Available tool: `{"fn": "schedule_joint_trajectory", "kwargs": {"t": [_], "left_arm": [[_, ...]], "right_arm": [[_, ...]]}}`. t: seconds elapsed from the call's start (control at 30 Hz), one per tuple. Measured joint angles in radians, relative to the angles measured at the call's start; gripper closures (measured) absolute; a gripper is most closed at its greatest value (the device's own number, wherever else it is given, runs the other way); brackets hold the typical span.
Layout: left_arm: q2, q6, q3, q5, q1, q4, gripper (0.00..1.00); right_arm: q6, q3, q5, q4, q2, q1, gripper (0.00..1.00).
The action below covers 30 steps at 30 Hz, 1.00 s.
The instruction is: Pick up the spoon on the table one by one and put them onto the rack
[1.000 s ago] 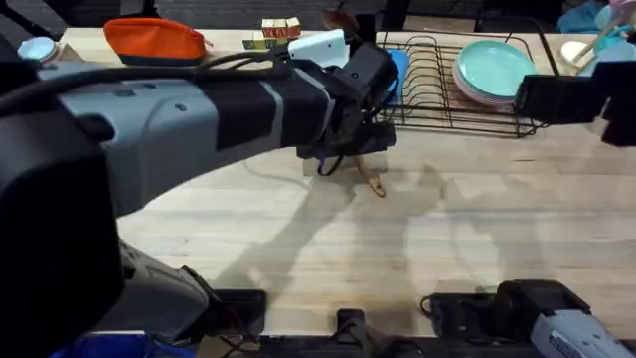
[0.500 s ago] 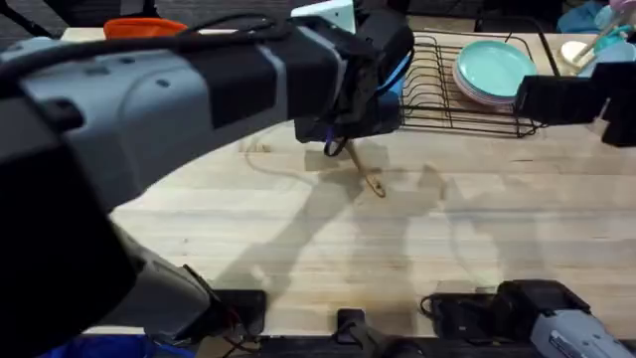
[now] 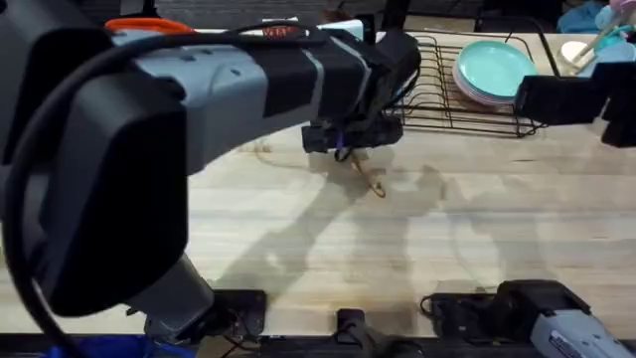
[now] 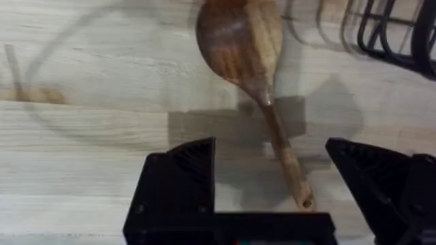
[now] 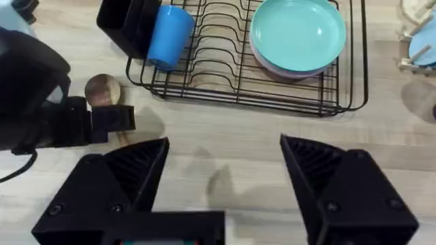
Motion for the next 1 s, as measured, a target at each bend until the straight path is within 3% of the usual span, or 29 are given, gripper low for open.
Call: {"fn": "schedule_joint_trajectory", "kwargs": {"t": [0.4, 1.0], "left_arm": [[0.088, -0.003, 0.000, -0.002, -0.019, 0.005, 0.004], [0.096, -0.004, 0.010, -0.006, -0.019, 0.007, 0.032]], "right_arm": [[0.000, 0.000, 0.000, 0.000, 0.000, 0.000, 0.009], [0.000, 0.000, 0.000, 0.000, 0.000, 0.000, 0.009]]}}
